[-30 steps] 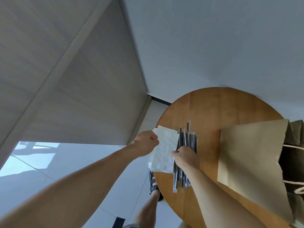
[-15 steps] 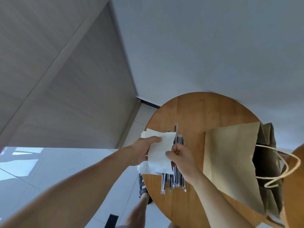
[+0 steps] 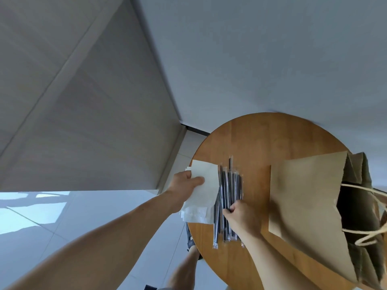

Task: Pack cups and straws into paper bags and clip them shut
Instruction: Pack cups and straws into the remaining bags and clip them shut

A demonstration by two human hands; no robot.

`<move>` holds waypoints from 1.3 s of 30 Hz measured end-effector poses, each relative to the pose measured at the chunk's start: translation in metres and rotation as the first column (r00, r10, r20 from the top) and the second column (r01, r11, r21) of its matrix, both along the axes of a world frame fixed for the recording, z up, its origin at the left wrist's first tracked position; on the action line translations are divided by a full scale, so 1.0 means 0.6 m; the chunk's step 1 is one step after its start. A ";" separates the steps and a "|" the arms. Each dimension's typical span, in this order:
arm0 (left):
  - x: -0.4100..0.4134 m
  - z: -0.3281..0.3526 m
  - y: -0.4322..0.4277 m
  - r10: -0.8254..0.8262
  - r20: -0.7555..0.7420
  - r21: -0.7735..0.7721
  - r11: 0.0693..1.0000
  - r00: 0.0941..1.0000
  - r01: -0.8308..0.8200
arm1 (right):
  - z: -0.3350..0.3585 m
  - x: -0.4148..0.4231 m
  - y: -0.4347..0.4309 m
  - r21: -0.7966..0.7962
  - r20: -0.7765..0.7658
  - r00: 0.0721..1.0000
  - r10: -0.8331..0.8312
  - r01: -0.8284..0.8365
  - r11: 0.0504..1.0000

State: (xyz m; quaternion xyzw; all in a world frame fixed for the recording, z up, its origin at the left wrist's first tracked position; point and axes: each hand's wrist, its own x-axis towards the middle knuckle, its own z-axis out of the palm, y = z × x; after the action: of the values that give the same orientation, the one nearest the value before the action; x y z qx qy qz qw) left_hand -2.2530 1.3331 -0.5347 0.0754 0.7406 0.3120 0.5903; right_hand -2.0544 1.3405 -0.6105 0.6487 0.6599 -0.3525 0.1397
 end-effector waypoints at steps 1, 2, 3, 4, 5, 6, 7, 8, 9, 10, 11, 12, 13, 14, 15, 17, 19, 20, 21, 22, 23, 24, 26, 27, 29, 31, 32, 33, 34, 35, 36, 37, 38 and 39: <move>0.000 -0.001 0.001 -0.010 -0.016 0.004 1.000 1.000 0.010 | -0.004 -0.001 0.001 -0.003 0.006 1.000 0.002 -0.002 1.000; 0.001 -0.002 0.001 -0.019 -0.030 0.006 1.000 0.999 0.019 | -0.005 -0.001 0.002 -0.006 0.007 1.000 0.006 -0.006 1.000; 0.002 -0.003 0.003 -0.027 -0.040 0.006 1.000 0.999 0.027 | -0.006 0.000 0.003 -0.007 0.005 1.000 0.011 -0.011 1.000; 0.004 -0.004 0.004 -0.036 -0.047 0.004 0.999 0.998 0.036 | -0.005 0.001 0.004 -0.006 0.001 1.000 0.011 -0.011 1.000; 0.006 -0.005 0.005 -0.044 -0.052 0.002 0.999 0.998 0.044 | -0.005 0.003 0.005 -0.007 -0.008 1.000 0.004 -0.004 1.000; 0.008 -0.006 0.006 -0.052 -0.057 -0.002 0.999 0.997 0.052 | -0.004 0.005 0.005 -0.011 -0.019 1.000 -0.008 0.007 1.000; 0.010 -0.007 0.008 -0.060 -0.063 -0.006 0.998 0.996 0.059 | -0.002 0.008 0.006 -0.015 -0.028 0.999 -0.017 0.017 1.000; 0.012 -0.007 0.008 -0.066 -0.068 -0.009 0.998 0.996 0.066 | -0.001 0.010 0.007 -0.014 -0.035 0.999 -0.022 0.021 1.000; 0.013 -0.006 0.009 -0.071 -0.071 -0.008 0.997 0.995 0.070 | 0.001 0.011 0.007 -0.014 -0.043 0.999 -0.027 0.026 1.000; 0.015 -0.006 0.009 -0.073 -0.074 -0.006 0.997 0.995 0.073 | 0.003 0.011 0.007 -0.014 -0.049 0.998 -0.035 0.034 0.999; 0.016 -0.005 0.010 -0.075 -0.079 -0.002 0.997 0.994 0.075 | 0.006 0.011 0.008 -0.014 -0.055 0.997 -0.046 0.045 0.999; 0.018 -0.005 0.010 -0.075 -0.086 0.001 0.997 0.993 0.075 | 0.011 0.010 0.009 -0.010 -0.062 0.997 -0.056 0.055 0.998; 0.019 -0.005 0.011 -0.075 -0.096 0.005 0.997 0.993 0.076 | 0.017 0.009 0.011 -0.002 -0.079 0.995 -0.067 0.067 0.998; 0.019 -0.003 0.012 -0.076 -0.112 0.011 0.997 0.991 0.078 | 0.023 0.008 0.013 0.008 -0.117 0.989 -0.088 0.089 0.996; 0.019 -0.002 0.013 -0.079 -0.136 0.017 0.996 0.988 0.082 | 0.031 0.008 0.016 0.015 -0.180 0.976 -0.126 0.131 0.991; 0.021 0.005 0.018 -0.075 -0.182 0.039 0.996 0.981 0.083 | 0.053 0.009 0.022 0.019 -0.363 0.904 -0.227 0.251 0.968; 0.025 0.018 0.026 -0.067 -0.200 0.077 0.993 0.977 0.084 | 0.087 0.005 0.030 -0.005 -0.553 0.779 -0.296 0.352 0.936; 0.028 0.028 0.031 -0.073 -0.202 0.097 0.991 0.977 0.094 | 0.106 0.002 0.035 -0.017 -0.623 0.724 -0.296 0.366 0.931; 0.032 0.039 0.037 -0.080 -0.198 0.120 0.987 0.977 0.105 | 0.124 -0.002 0.039 -0.025 -0.672 0.687 -0.278 0.354 0.935; 0.036 0.051 0.044 -0.082 -0.183 0.144 0.983 0.980 0.110 | 0.140 -0.006 0.043 -0.027 -0.704 0.665 -0.250 0.326 0.945; 0.040 0.066 0.052 -0.081 -0.160 0.168 0.980 0.984 0.108 | 0.154 -0.009 0.047 -0.022 -0.721 0.657 -0.220 0.295 0.955; 0.045 0.081 0.060 -0.074 -0.130 0.193 0.976 0.989 0.099 | 0.167 -0.011 0.050 -0.013 -0.726 0.660 -0.195 0.270 0.963; 0.053 0.114 0.075 -0.045 -0.063 0.241 0.969 0.997 0.059 | 0.191 -0.011 0.056 0.011 -0.716 0.678 -0.168 0.251 0.968; 0.056 0.130 0.082 -0.028 -0.028 0.262 0.964 0.999 0.034 | 0.201 -0.010 0.059 0.030 -0.710 0.686 -0.159 0.256 0.966; 0.062 0.158 0.092 -0.021 0.022 0.319 0.948 1.000 0.012 | 0.225 -0.007 0.064 0.081 -0.701 0.701 -0.135 0.267 0.960; 0.068 0.181 0.098 -0.048 0.041 0.383 0.923 0.998 0.029 | 0.248 -0.004 0.068 0.110 -0.698 0.705 -0.125 0.278 0.954; 0.071 0.192 0.100 -0.056 0.037 0.405 0.913 0.998 0.037 | 0.259 -0.002 0.070 0.117 -0.704 0.699 -0.125 0.288 0.951; 0.074 0.202 0.102 -0.059 0.023 0.419 0.907 0.998 0.043 | 0.270 -0.001 0.071 0.123 -0.709 0.694 -0.124 0.296 0.947; 0.077 0.212 0.105 -0.061 0.004 0.425 0.904 0.998 0.054 | 0.282 0.001 0.073 0.131 -0.711 0.694 -0.118 0.296 0.946; 0.078 0.222 0.108 -0.069 -0.014 0.427 0.902 0.998 0.068 | 0.294 0.004 0.075 0.144 -0.707 0.699 -0.107 0.290 0.946; 0.079 0.233 0.110 -0.084 -0.026 0.429 0.899 0.996 0.087 | 0.306 0.007 0.077 0.165 -0.700 0.708 -0.094 0.288 0.943; 0.078 0.244 0.113 -0.103 -0.027 0.431 0.896 0.994 0.105 | 0.319 0.012 0.081 0.196 -0.693 0.715 -0.088 0.304 0.932; 0.076 0.254 0.116 -0.124 -0.015 0.434 0.893 0.992 0.118 | 0.332 0.018 0.088 0.223 -0.692 0.715 -0.099 0.343 0.913; 0.074 0.265 0.119 -0.151 0.008 0.444 0.886 0.988 0.132 | 0.345 0.024 0.097 0.232 -0.705 0.698 -0.126 0.395 0.889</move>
State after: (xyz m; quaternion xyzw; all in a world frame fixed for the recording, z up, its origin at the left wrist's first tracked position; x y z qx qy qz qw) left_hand -2.2085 1.4043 -0.3759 0.2545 0.6304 0.4294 0.5945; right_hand -2.0401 1.3986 -0.4033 0.5794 0.6179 -0.4495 -0.2839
